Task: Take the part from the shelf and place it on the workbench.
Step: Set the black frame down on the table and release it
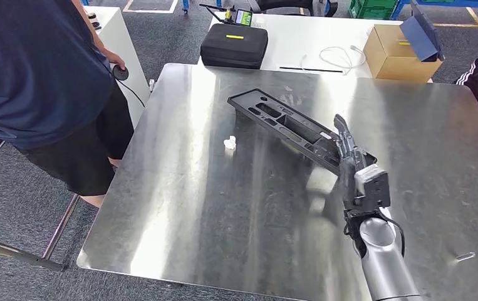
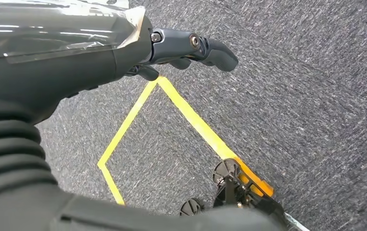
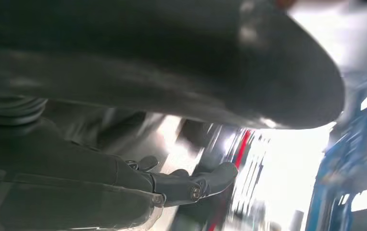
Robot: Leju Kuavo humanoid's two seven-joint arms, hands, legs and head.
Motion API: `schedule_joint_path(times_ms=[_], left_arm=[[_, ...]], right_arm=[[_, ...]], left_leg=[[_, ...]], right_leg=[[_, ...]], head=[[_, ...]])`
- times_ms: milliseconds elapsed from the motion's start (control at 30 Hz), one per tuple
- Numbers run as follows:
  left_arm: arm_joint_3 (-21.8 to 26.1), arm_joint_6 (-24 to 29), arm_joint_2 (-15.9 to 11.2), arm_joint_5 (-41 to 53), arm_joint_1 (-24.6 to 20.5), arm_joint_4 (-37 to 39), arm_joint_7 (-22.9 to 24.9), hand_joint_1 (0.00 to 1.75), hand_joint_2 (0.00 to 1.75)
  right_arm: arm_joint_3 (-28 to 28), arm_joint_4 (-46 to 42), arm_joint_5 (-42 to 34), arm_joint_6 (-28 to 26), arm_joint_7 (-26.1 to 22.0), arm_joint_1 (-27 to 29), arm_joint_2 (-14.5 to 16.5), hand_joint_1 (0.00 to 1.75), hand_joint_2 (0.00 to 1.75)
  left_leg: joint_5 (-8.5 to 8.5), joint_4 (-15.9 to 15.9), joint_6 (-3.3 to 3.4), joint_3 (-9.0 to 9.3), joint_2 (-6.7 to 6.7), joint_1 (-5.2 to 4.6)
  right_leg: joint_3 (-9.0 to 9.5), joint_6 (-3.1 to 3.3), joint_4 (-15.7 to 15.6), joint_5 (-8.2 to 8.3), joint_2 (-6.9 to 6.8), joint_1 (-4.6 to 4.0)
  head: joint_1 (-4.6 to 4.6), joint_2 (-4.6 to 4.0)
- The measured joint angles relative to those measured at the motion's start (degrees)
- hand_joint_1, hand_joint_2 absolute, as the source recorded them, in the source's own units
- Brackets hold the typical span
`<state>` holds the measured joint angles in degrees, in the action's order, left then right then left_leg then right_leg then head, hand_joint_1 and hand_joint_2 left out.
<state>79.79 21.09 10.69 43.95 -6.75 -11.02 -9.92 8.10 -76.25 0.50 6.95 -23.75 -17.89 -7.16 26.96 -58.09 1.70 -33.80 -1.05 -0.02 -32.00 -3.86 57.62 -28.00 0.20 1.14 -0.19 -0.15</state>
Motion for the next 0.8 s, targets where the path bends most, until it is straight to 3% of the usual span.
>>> schedule_joint_path(times_ms=[100,200,333,433,533,600,667,733,767,800], left_arm=[[0.01,-0.03,0.01,-0.13,0.01,0.0,0.22,0.0,0.0],[0.01,0.0,0.02,-0.18,-0.01,0.0,0.27,0.0,0.0],[0.2,-0.13,0.1,-0.91,-0.03,0.0,-0.01,0.0,0.0],[0.78,-0.21,0.18,-1.59,-0.02,0.0,-0.09,0.0,0.0],[1.27,-0.09,0.45,-2.1,-0.04,0.01,-0.15,0.0,0.0],[1.47,0.07,0.68,-2.33,-0.07,0.01,-0.2,0.0,0.0],[1.63,0.14,0.9,-2.52,-0.08,0.02,-0.24,0.0,0.0],[1.79,0.14,1.07,-2.6,-0.07,0.04,-0.29,0.0,0.0],[1.86,0.13,1.1,-2.64,-0.08,0.04,-0.37,0.0,0.0],[1.94,0.08,1.1,-2.66,-0.09,0.05,-0.49,0.0,0.0]], right_arm=[[1.18,-4.59,-15.21,10.89,-0.1,1.17,-0.72,0.0,0.0],[2.5,-8.23,-21.43,16.66,-1.05,2.74,-1.04,0.0,0.0],[5.93,-11.57,-19.25,19.96,-3.2,5.85,-1.06,0.0,0.0],[9.5,-13.04,-14.95,20.02,-5.25,8.8,-0.97,0.0,0.0],[11.91,-14.27,-12.46,19.27,-6.65,11.16,-0.88,0.0,0.0],[12.64,-14.81,-11.82,18.92,-6.93,12.05,-0.78,0.0,0.0],[13.13,-15.02,-11.52,18.78,-6.98,12.72,-0.7,0.0,0.0],[13.38,-15.05,-11.19,18.65,-6.95,13.42,-0.67,0.0,0.0],[13.46,-15.05,-10.92,18.53,-6.89,13.65,-0.65,0.0,0.0],[13.52,-15.08,-10.57,18.37,-6.82,13.76,-0.63,0.0,0.0]], left_leg=[[0.0,-0.01,0.0,0.06,-0.02,0.0],[0.01,0.0,-0.01,0.12,0.0,0.01],[0.22,-0.19,0.15,0.15,-0.01,-0.05],[0.51,-0.5,0.59,0.15,-0.03,-0.05],[-0.18,0.37,1.08,0.65,0.15,0.2],[-0.81,1.38,1.35,1.1,0.54,0.71],[-1.0,1.54,1.4,1.08,0.87,0.88],[-1.14,1.52,1.18,0.93,1.03,1.12],[-1.24,1.5,0.95,0.87,1.07,1.37],[-1.32,1.43,0.61,0.81,1.09,1.69]], right_leg=[[0.07,0.0,0.0,0.0,-0.01,0.0],[0.12,0.0,0.0,0.0,0.0,-0.01],[0.24,-0.01,-0.11,-0.01,0.0,0.22],[0.43,-0.07,-0.21,0.02,0.01,0.53],[0.53,-0.39,-0.07,-0.19,0.0,0.31],[-0.84,-0.22,3.19,-2.29,-0.03,0.11],[-3.96,-0.03,10.4,-5.59,-0.06,0.28],[-5.87,-0.71,15.28,-6.96,-0.08,0.63],[-5.31,-1.45,14.6,-6.29,-0.1,0.88],[-3.57,-2.41,11.55,-4.85,-0.15,1.22]], head=[[0.0,0.0],[0.0,0.0],[-0.02,0.0],[-0.02,0.0],[-0.02,0.0],[0.18,0.0],[0.32,0.0],[0.31,0.0],[0.32,0.0],[0.32,0.0]])
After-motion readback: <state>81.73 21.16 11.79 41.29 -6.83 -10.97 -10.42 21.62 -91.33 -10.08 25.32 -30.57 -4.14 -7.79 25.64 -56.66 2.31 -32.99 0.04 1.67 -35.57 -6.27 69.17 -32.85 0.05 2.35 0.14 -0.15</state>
